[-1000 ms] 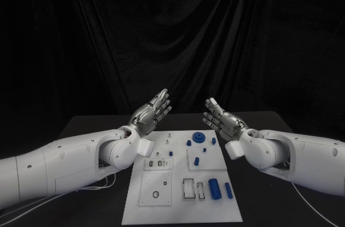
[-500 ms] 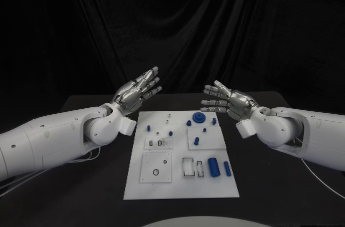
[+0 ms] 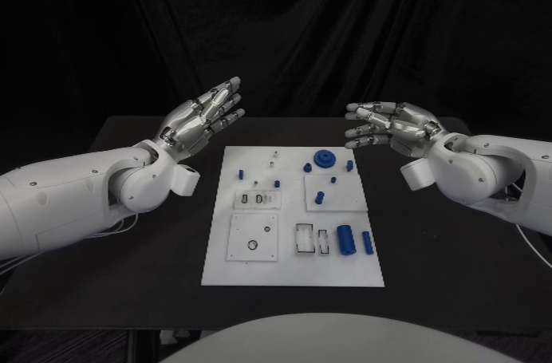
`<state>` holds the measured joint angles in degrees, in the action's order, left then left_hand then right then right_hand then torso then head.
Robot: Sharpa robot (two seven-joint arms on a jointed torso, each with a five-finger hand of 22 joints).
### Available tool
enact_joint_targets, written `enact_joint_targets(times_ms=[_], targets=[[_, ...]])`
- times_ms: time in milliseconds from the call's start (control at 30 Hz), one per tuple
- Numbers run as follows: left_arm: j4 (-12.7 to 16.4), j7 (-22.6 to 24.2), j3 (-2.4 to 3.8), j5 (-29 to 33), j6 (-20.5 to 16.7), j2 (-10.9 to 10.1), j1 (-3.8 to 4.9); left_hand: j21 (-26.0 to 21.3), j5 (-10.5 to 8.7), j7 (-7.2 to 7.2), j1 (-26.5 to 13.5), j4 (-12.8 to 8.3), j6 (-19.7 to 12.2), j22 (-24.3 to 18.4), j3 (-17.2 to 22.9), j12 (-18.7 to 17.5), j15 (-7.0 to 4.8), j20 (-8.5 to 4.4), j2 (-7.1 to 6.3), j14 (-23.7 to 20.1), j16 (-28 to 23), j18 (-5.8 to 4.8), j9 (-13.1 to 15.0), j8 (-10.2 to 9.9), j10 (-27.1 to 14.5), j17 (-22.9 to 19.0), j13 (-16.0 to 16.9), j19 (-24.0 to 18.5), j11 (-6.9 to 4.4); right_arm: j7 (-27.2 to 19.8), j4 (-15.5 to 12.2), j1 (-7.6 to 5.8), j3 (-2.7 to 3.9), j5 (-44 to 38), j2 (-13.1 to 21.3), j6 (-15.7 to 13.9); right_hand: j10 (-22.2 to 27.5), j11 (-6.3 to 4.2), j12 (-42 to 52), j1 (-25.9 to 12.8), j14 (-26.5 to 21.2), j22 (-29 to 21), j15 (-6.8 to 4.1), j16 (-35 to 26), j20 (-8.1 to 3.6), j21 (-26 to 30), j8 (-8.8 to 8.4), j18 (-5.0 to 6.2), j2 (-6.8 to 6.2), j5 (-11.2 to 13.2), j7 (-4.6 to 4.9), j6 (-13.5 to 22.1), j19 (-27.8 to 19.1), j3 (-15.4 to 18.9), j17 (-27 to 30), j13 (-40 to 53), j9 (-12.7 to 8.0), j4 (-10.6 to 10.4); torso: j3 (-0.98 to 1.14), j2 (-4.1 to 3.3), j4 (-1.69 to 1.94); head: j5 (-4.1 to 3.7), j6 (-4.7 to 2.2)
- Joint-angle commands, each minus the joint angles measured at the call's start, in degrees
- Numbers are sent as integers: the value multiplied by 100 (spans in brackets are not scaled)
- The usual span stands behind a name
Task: Assemble the parts on the task board
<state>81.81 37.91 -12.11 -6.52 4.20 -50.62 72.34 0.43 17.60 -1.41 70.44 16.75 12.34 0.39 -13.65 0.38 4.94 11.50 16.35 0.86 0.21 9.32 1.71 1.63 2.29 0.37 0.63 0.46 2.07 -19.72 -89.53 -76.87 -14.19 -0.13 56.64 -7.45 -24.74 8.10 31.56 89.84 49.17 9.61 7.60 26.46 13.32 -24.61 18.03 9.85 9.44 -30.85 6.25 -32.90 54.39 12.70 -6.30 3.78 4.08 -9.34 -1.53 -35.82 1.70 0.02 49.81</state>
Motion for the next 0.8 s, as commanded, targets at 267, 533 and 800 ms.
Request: enact_joint_targets(times_ms=[267, 533, 800], targets=[[437, 612, 6, -178, -412, -509, 12, 37, 99, 23, 89, 4, 73, 14, -39, 40, 21, 18, 12, 34, 30, 108, 9, 32, 94, 8, 21, 48, 42, 872, -317, -408, 4, -1510, 333, -577, -793, -62, -48, 404, 1024, 504, -383, 225, -414, -844, 77, 51, -101, 354, 19, -316, 548, -75, -7, -26, -24, 373, -90, -512, 99, -25, 19], [558, 663, 5, -179, -423, -568, 11, 39, 147, -23, 93, 8, -42, 14, -30, 40, 40, 51, 32, 20, 19, 106, -8, 3, 107, 3, 23, 50, 128, 1506, -336, -708, 4, -3260, 243, -635, -1341, -322, -242, 529, 2165, 1024, -769, 944, -749, -1721, 111, 76, -192, 1125, -28, -636, 1266, -178, -312, -29, -12, 396, -119, -673, 135, -179, -55], [764, 698, 5, -179, -441, -648, 11, 40, 206, -41, 108, 7, -55, 13, -14, 45, -19, 73, 29, -24, 1, 109, -4, 8, 136, -13, 30, 50, 226, 2295, -354, -887, 4, -6183, -106, -807, -2381, -408, -944, 427, 3061, 3964, -1014, 3015, -1006, -4262, -152, -266, -530, 1517, -213, -1159, 2407, -328, -1959, -27, 1, -253, -145, -891, 231, -265, -170]])
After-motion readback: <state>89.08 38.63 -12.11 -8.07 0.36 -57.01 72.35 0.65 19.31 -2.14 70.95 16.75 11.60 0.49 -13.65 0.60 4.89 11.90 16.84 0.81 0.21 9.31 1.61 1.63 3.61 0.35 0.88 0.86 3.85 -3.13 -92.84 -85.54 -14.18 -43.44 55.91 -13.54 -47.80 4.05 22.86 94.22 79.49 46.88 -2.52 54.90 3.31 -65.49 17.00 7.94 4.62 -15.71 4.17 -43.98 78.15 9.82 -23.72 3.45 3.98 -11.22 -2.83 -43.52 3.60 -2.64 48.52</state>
